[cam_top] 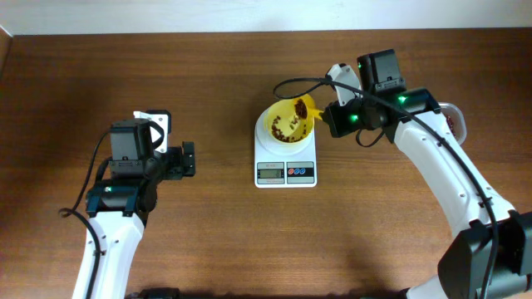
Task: Scoop item into bowl and weigh 50g on scale
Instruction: 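Tilt the scoop with the right gripper to pour beans into the bowl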
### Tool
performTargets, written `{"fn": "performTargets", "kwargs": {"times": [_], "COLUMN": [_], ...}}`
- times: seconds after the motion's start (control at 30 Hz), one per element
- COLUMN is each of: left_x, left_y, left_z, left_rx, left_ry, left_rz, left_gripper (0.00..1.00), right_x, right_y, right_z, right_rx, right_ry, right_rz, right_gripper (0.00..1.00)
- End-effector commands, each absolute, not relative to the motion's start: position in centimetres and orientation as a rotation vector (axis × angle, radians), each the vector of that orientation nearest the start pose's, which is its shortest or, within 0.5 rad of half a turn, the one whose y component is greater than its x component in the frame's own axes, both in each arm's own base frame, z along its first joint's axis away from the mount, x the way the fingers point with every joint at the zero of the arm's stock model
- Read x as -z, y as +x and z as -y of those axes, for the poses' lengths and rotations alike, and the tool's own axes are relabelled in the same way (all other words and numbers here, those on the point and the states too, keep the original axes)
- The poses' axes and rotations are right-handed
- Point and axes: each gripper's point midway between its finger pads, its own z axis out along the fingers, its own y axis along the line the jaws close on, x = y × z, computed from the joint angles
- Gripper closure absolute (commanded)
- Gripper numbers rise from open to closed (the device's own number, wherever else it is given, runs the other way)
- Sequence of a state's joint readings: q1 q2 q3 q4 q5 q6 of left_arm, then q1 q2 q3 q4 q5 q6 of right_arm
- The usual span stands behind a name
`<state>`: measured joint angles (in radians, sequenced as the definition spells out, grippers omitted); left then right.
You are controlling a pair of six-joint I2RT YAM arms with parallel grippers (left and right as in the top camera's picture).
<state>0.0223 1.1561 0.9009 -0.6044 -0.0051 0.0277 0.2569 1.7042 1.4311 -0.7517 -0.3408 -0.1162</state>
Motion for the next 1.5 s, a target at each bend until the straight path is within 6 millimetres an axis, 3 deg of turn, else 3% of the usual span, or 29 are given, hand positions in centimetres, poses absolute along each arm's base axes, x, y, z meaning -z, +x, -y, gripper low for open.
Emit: {"fn": "performTargets", "kwargs": {"times": [0.0,0.2,0.33,0.53,0.63,0.73,1.07,1.47], "left_x": [-16.2,-16.2,-16.2,-16.2,-16.2,-16.2,-16.2,-16.2], "left_y": [32.6,32.6,32.6,32.6,32.6,32.6,32.6,32.6], "left_z": [-1.1,-1.1,-1.1,-1.1,-1.1,-1.1,-1.1,-1.1], "left_rx": [-0.046,-0.046,-0.046,-0.046,-0.046,-0.046,-0.046,-0.046], "left_ry": [0.014,0.014,0.013,0.014,0.014,0.014,0.014,0.014], "left_rz": [-2.438,-2.438,-2.438,-2.438,-2.438,-2.438,-2.438,-2.438], "left_gripper": [0.01,0.01,0.01,0.01,0.01,0.01,0.01,0.01], "right_x": [-19.1,-19.6,-20.6,-20.4,-20.3,-19.4,-18.4,-15.5], "right_y": [40.4,40.0,40.8,40.5,39.7,39.1,38.7,38.9], "right_z": [-17.1,-18.2,-18.4,-18.4,-20.0,-21.0,-20.3,-20.4], "right_rx": [-0.507,-0.603,-0.614,-0.618,-0.634,-0.592,-0.552,-0.555], "right_ry": [-0.626,-0.650,-0.612,-0.614,-0.664,-0.698,-0.686,-0.687], "right_rz": [-2.433,-2.405,-2.374,-2.388,-2.387,-2.413,-2.468,-2.543], "right_gripper": [0.96,0.96,0.96,0.96,0.96,0.96,0.96,0.96]}}
